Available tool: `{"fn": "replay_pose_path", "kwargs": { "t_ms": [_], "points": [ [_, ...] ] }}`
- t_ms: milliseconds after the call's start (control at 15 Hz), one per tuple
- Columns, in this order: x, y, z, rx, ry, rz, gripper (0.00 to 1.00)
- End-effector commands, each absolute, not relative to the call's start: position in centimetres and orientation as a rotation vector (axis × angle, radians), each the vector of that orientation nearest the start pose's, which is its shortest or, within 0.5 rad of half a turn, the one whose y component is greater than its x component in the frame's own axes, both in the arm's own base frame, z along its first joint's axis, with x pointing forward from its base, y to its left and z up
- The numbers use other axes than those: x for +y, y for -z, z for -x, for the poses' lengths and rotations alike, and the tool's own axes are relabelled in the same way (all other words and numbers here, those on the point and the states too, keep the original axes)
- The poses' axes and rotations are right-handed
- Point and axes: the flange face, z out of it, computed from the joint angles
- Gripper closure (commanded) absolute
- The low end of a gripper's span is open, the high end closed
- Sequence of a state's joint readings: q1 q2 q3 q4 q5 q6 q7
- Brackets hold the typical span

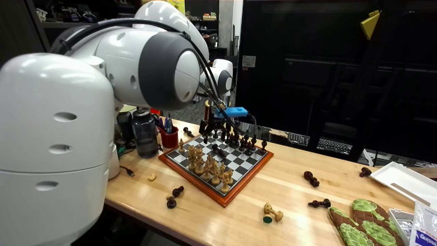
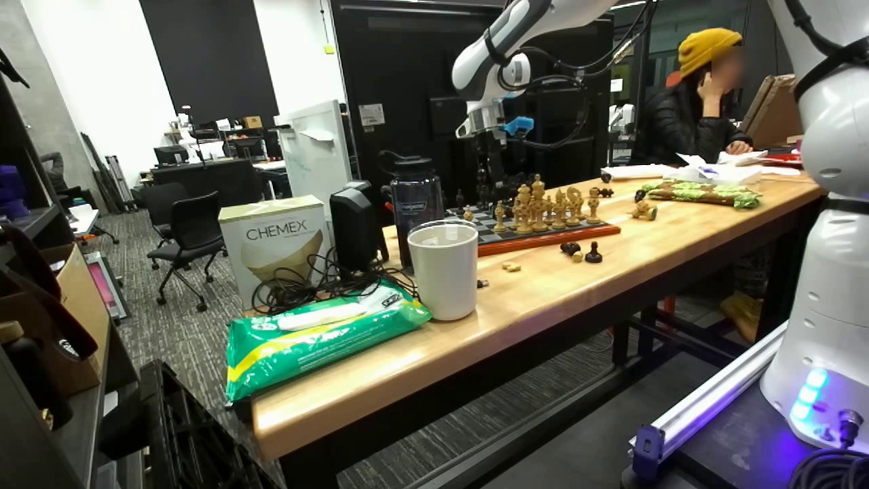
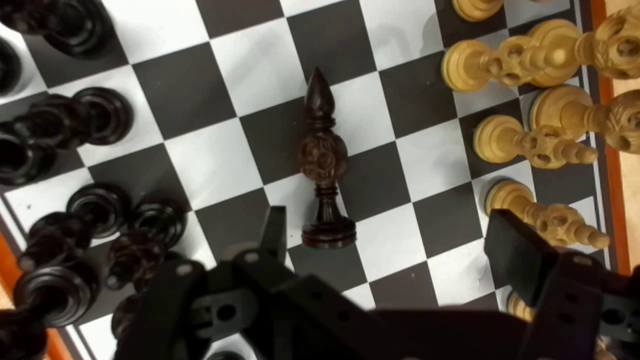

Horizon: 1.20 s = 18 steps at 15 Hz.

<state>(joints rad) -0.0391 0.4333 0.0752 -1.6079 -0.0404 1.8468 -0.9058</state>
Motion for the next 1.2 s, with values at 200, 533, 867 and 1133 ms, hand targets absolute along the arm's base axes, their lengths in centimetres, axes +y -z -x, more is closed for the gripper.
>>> {"fn": "replay_pose_path", "kwargs": {
  "t_ms": [200,533,867,1133],
  "points": [
    [3.0,-36.8,-65.2,-1.53,-0.503,2.695,0.0],
    [4.2,-36.1,-65.7,-1.599,-0.644,2.667,0.0],
    [4.2,-36.3,-66.2,-1.678,-0.583,2.616,0.0],
    [2.9,-37.7,-66.0,-1.791,-0.407,2.489,0.0]
  ]
}}
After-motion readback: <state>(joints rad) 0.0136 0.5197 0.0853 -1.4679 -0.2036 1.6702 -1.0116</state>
